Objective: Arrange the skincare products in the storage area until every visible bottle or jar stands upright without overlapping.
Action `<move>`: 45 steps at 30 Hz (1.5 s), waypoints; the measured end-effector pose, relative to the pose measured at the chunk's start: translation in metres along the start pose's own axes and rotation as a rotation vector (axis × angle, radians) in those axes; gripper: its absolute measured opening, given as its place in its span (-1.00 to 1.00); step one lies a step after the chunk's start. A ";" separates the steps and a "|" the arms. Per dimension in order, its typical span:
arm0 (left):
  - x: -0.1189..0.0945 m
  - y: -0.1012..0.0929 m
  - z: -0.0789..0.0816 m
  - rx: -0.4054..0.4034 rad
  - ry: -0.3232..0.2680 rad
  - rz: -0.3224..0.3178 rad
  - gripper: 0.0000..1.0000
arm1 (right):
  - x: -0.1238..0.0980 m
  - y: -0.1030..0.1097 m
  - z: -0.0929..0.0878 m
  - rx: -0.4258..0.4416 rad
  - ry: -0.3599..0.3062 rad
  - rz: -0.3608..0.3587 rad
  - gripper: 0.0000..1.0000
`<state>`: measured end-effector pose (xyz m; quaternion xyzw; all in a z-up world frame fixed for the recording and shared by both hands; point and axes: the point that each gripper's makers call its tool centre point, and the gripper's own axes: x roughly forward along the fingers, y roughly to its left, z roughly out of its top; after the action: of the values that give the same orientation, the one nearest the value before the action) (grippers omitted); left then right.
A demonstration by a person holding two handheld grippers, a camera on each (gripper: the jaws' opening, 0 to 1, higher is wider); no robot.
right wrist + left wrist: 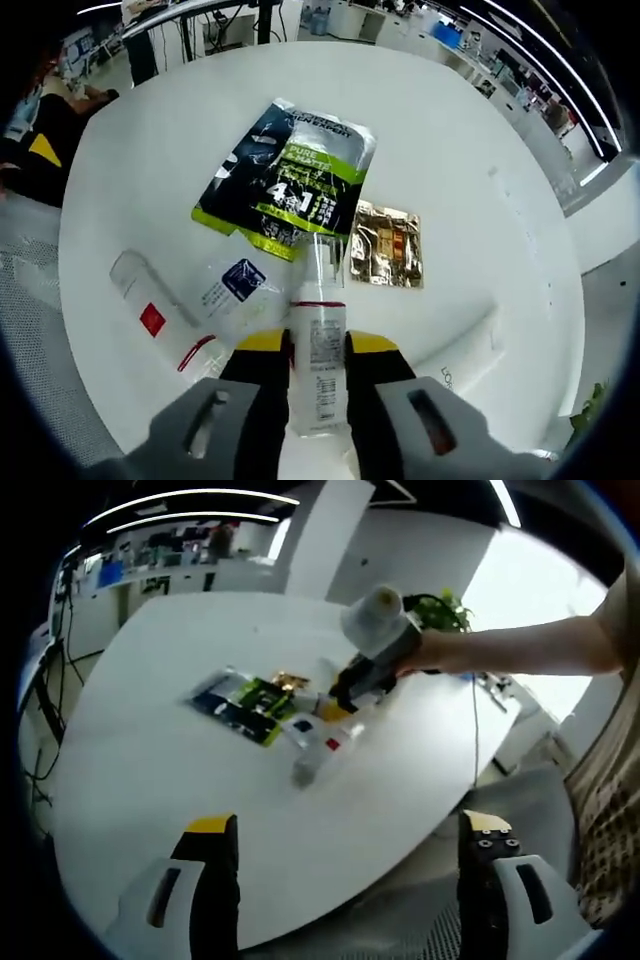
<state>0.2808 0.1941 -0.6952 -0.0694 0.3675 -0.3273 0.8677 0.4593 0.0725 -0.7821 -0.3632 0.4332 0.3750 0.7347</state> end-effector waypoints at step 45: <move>-0.007 -0.042 0.055 0.018 -0.129 -0.136 0.71 | -0.186 0.060 0.049 0.553 -0.873 0.336 -0.60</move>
<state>0.2928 0.1592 -0.6355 -0.1075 0.3024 -0.3835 0.8660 0.3612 0.0980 -0.6079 0.1073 0.2223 0.4754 0.8444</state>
